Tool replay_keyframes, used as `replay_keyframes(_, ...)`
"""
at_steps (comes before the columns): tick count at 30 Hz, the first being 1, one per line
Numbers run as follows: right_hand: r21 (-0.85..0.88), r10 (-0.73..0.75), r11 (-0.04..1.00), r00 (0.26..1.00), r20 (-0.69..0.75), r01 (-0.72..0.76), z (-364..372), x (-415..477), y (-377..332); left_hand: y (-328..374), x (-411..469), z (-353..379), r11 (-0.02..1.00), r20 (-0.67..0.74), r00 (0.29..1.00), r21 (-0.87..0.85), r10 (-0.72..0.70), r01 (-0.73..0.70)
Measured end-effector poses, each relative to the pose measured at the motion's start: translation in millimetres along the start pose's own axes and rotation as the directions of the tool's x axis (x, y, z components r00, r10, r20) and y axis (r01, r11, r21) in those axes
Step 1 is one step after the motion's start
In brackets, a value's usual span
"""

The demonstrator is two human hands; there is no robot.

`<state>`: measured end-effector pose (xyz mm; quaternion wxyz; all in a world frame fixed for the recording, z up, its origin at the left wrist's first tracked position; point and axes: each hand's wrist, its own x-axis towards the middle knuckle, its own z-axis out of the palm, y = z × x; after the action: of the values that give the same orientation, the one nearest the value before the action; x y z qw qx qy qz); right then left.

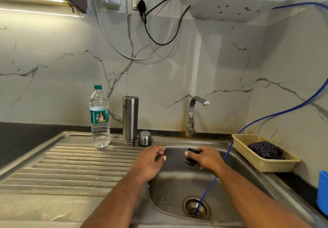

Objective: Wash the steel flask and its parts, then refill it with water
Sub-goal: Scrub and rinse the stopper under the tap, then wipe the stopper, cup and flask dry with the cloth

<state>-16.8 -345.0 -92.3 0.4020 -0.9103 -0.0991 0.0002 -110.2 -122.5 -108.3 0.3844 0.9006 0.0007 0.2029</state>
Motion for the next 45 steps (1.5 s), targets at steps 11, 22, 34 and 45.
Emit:
replay_keyframes(11, 0.085, -0.305, 0.951, 0.947, 0.098, 0.297, 92.0, 12.7, -112.3, -31.5, 5.8, -78.1, 0.991, -0.345, 0.931, 0.014, -0.120, 0.133)
replay_keyframes(22, -0.033, -0.494, 0.857, 0.838, 0.231, 0.514, 174.5, 22.2, -143.6, -36.5, 15.7, -85.4, 0.984, -0.440, 0.885, 0.020, -0.151, 0.178)
replay_keyframes(34, -0.101, -0.476, 0.869, 0.873, 0.104, 0.485, 113.4, 27.1, -110.9, -29.6, 14.8, -72.8, 0.990, -0.404, 0.913, 0.098, -0.054, 0.103)
replay_keyframes(45, -0.314, -0.383, 0.849, 0.904, 0.191, 0.425, 30.6, 51.2, -76.8, -2.2, 8.3, -27.0, 0.969, 0.052, 0.999, 0.248, 0.004, -0.017)
